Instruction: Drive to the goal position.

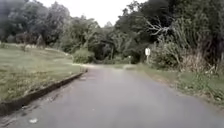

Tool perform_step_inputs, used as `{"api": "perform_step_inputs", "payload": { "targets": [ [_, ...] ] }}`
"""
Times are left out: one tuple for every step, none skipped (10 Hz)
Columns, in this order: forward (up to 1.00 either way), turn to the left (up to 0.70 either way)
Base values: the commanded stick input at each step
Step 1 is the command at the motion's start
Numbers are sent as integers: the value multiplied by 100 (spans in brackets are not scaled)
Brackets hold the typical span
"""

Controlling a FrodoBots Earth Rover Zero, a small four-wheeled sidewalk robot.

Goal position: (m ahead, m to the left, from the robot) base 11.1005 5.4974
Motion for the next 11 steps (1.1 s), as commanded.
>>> {"api": "perform_step_inputs", "payload": {
  "targets": [
    [100,5],
    [100,5],
    [100,7],
    [100,7],
    [100,8],
    [100,10],
    [100,10],
    [100,10],
    [100,9],
    [100,4],
    [100,3]
  ]
}}
